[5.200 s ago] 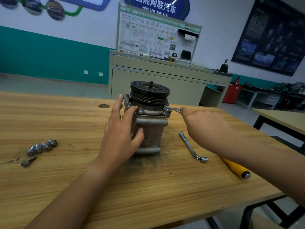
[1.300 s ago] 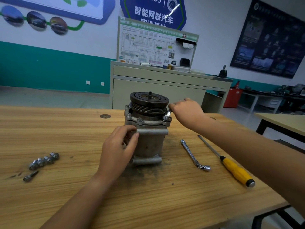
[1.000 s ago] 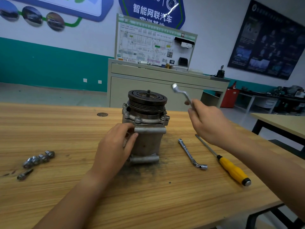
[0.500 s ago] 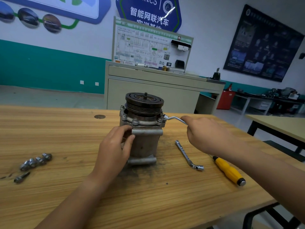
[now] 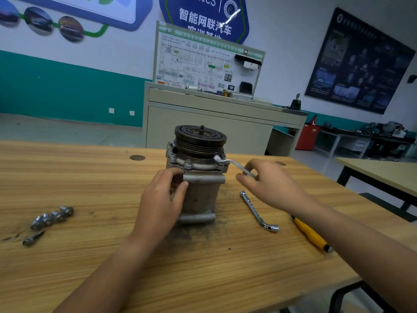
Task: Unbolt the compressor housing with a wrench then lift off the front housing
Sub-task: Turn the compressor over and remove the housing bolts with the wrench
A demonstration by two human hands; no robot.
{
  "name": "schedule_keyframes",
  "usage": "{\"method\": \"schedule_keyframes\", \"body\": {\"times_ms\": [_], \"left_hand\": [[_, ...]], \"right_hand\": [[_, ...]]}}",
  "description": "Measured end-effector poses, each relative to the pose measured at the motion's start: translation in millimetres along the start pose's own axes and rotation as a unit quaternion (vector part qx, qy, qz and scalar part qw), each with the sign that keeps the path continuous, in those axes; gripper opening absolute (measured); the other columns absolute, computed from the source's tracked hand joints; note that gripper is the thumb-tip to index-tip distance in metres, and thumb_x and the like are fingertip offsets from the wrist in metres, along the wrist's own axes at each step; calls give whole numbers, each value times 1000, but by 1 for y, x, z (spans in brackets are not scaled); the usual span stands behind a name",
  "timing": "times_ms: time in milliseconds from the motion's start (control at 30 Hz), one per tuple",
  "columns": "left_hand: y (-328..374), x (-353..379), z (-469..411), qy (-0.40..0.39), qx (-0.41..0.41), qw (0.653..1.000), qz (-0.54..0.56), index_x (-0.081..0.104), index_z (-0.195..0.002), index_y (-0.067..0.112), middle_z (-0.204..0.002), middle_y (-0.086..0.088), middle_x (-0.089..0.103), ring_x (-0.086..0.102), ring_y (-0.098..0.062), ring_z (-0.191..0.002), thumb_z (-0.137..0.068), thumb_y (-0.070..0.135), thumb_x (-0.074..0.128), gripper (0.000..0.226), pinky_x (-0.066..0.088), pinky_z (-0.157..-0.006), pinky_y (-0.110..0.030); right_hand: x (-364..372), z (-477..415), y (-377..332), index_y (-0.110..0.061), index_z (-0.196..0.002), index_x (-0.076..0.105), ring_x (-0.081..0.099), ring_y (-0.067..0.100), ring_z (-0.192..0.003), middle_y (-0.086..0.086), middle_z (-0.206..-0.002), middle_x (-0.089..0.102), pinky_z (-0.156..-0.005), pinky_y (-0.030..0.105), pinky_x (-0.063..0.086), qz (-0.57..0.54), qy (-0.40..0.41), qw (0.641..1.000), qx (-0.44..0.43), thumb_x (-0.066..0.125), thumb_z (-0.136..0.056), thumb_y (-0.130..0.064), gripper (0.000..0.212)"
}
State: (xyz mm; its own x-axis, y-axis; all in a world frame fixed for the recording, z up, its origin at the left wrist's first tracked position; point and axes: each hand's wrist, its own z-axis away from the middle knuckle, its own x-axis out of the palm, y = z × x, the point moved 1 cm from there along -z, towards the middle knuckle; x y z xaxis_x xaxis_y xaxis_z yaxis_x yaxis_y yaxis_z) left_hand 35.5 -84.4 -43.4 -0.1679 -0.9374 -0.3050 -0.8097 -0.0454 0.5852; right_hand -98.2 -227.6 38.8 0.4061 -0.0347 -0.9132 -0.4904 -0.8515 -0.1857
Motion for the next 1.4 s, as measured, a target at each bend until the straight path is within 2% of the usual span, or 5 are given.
{"method": "schedule_keyframes", "body": {"times_ms": [433, 600, 1133, 1267, 1400], "left_hand": [[-17, -10, -18, -2, 10, 1000, -6, 44, -136, 14, -129, 12, 39, 34, 0, -122, -91, 24, 54, 46, 27, -101, -20], [-15, -2, -23, -18, -10, 999, 47, 44, -137, 17, -133, 11, 43, 34, 4, -122, -96, 17, 48, 41, 20, -94, 2], [-1, -4, -24, 7, -11, 999, 33, 61, -116, 13, -111, 6, 51, 44, -6, -108, -83, 28, 51, 37, 29, -87, -6], [2, -5, -13, -1, 13, 1000, 4, 56, -125, 10, -116, 6, 48, 37, -3, -112, -83, 26, 50, 45, 24, -91, -6], [8, -4, -3, 0, 40, 998, -39, 53, -128, 10, -132, -7, 45, 31, -5, -122, -86, 32, 50, 47, 28, -103, -27]], "right_hand": [[51, 6, -1, -10, -77, 55, 35, 6, -46, -6, -52, 41, -49, 23, 29, -341, 29, 933, 107, 62, -80, -48, 39], [55, 6, -5, -15, -76, 52, 27, 8, -42, -5, -50, 34, -39, 22, 24, -473, -12, 866, 161, 62, -83, -43, 31], [57, -6, 8, -15, -74, 45, 25, 6, -34, -7, -44, 35, -32, 18, 22, -535, -59, 822, 186, 69, -77, -35, 32], [52, -8, 11, -13, -80, 49, 26, 6, -36, -8, -43, 36, -33, 18, 24, -516, -76, 833, 186, 69, -77, -37, 31], [40, -5, 11, -12, -92, 62, 33, 3, -34, -10, -46, 39, -37, 18, 26, -383, -36, 915, 124, 57, -87, -43, 32]]}}
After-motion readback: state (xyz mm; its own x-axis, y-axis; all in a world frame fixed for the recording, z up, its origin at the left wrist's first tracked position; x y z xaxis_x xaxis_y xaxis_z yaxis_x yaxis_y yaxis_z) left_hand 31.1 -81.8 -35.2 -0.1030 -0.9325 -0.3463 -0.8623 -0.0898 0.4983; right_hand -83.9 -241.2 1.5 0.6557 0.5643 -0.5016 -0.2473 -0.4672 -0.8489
